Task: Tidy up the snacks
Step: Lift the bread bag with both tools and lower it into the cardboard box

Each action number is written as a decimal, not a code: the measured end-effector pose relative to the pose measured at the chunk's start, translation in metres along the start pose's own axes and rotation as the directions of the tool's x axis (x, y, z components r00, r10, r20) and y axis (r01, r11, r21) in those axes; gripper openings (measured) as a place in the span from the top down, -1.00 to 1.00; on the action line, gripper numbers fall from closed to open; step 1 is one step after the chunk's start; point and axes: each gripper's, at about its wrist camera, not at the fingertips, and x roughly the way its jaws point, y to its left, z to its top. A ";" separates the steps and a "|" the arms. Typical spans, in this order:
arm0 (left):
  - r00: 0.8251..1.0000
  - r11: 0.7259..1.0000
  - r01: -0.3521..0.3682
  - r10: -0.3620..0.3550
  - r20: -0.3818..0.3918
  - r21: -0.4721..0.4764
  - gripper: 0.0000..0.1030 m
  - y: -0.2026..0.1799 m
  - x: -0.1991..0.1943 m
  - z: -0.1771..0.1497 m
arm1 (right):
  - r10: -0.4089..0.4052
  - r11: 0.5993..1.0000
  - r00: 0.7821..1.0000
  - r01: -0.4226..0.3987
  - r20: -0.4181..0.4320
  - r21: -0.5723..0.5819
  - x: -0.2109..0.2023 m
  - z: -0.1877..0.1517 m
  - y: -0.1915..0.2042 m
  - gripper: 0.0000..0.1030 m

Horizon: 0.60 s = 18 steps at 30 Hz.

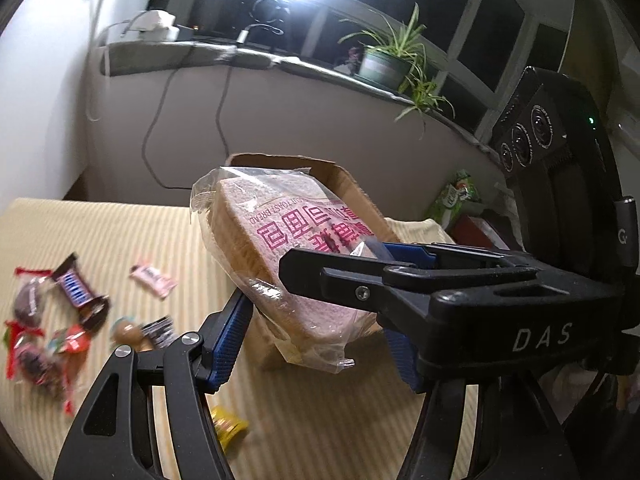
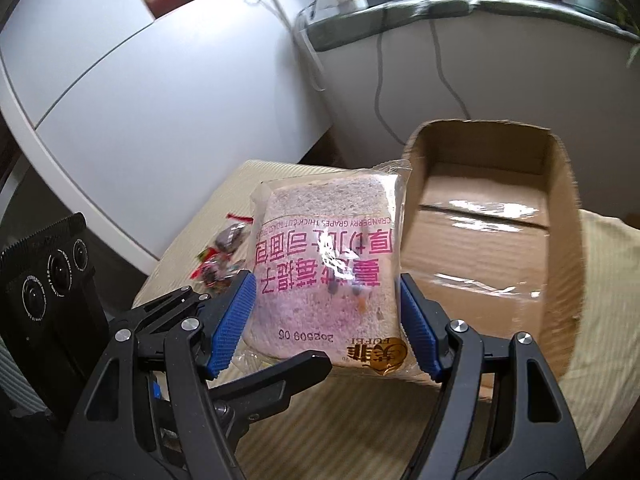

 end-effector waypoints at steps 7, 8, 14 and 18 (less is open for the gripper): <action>0.998 0.999 0.030 -0.028 -0.055 0.025 -0.24 -0.013 0.036 0.008 | -0.050 0.998 0.999 0.050 -0.001 0.035 -0.003 0.006 -0.038 -0.43; 0.998 0.999 0.031 -0.029 -0.061 0.028 -0.24 -0.014 0.040 0.008 | -0.056 0.998 0.998 0.056 -0.003 0.040 -0.002 0.006 -0.042 -0.43; 0.994 0.998 0.045 -0.041 -0.104 0.037 -0.24 -0.020 0.064 0.014 | -0.078 0.994 0.997 0.079 -0.014 0.073 0.005 0.005 -0.067 -0.43; 0.992 0.997 0.043 -0.035 -0.123 0.061 -0.24 -0.025 0.074 0.013 | -0.092 0.992 0.996 0.094 -0.021 0.085 0.009 0.005 -0.079 -0.43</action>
